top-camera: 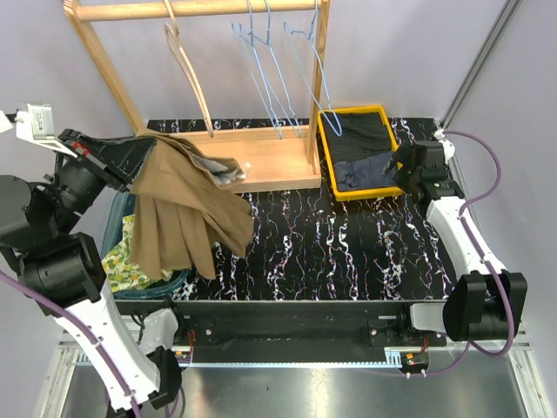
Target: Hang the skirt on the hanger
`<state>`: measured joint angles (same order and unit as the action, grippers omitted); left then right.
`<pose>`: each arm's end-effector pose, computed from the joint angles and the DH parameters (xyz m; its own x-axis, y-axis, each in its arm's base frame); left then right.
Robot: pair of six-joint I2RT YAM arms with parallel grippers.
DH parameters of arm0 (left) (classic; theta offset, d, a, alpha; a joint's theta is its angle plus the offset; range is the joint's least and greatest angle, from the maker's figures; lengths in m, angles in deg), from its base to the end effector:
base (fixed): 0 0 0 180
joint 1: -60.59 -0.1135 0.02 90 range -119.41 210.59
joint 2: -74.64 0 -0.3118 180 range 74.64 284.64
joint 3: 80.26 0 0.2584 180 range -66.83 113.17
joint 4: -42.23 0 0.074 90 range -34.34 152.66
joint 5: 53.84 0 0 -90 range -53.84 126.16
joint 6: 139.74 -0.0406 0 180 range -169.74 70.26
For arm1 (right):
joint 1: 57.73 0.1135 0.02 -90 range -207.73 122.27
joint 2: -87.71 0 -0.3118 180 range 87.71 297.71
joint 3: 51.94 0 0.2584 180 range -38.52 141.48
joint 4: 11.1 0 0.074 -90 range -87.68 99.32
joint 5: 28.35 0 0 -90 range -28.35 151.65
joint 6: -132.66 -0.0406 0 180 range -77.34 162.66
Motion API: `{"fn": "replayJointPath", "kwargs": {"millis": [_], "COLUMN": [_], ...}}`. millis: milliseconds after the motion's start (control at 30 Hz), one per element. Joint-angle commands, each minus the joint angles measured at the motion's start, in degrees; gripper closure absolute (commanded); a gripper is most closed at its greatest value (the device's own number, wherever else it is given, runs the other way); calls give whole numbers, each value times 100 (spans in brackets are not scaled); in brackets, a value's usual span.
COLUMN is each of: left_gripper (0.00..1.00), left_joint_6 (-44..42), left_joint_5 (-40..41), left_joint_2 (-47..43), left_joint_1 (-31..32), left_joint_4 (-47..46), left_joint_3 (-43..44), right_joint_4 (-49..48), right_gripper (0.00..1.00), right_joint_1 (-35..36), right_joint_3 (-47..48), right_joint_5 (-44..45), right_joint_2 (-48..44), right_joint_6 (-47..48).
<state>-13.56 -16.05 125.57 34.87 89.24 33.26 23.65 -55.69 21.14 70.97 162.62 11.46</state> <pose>0.0479 -0.0126 0.6115 -0.0526 -0.4268 -0.9028 0.4818 0.7811 -0.3973 0.2887 0.0037 0.3383 -0.4603 0.4951 -0.7369 0.3896 0.8585 0.3334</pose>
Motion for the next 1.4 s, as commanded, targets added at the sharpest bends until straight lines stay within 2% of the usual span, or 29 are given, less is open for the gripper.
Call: {"fn": "replayJointPath", "kwargs": {"millis": [0,67,167,200,333,367,533,667,767,900,933,1000,1100,1267,1367], "left_gripper": [100,100,100,100,100,100,100,100,100,100,100,100,100,100,100], "left_joint_6": [819,1030,1076,892,496,303,-295,-988,-1393,-1798,-1851,-1931,-1984,-2036,-2054], "left_joint_5": [-800,-905,-774,-661,181,332,1378,2055,2521,3425,3532,3699,3831,3937,3999], "left_joint_2": [-14,47,223,250,531,662,979,1636,1980,2017,1964,1911,1823,1797,1797], "left_joint_1": [293,549,1407,1638,2823,3157,3976,4950,5382,5568,5586,5595,5604,5630,5639], "left_joint_4": [-1802,-2265,-2418,-2418,-2383,-2287,-1979,-1522,-1171,-740,-661,-590,-537,-476,-405], "left_joint_3": [-191,-428,-780,-877,-1368,-1422,-1870,-1827,-1774,-2159,-2274,-2589,-2950,-3285,-3312], "right_joint_4": [302,302,294,294,538,601,654,698,759,768,768,742,409,-681,-1050], "right_gripper": [0,0,0,0,0,0,0,0,0,0,0,0,0,0,0], "right_joint_1": [-11,-11,-11,-2,-11,-11,-11,-2,111,875,1390,1876,2685,3879,4242], "right_joint_3": [564,591,643,661,906,951,969,1056,1136,1101,1057,995,592,-410,-674], "right_joint_5": [-421,-606,-923,-1228,-1512,-1573,-2100,-3108,-3830,-3535,-3377,-2955,-2480,-2040,-1496], "right_joint_2": [-398,-504,-653,-732,-829,-847,-1206,-1488,-1489,-1383,-1340,-1146,-1067,-1190,-980], "right_joint_6": [343,352,457,500,694,712,879,1098,1239,1458,1494,1555,1669,2213,2302]}}
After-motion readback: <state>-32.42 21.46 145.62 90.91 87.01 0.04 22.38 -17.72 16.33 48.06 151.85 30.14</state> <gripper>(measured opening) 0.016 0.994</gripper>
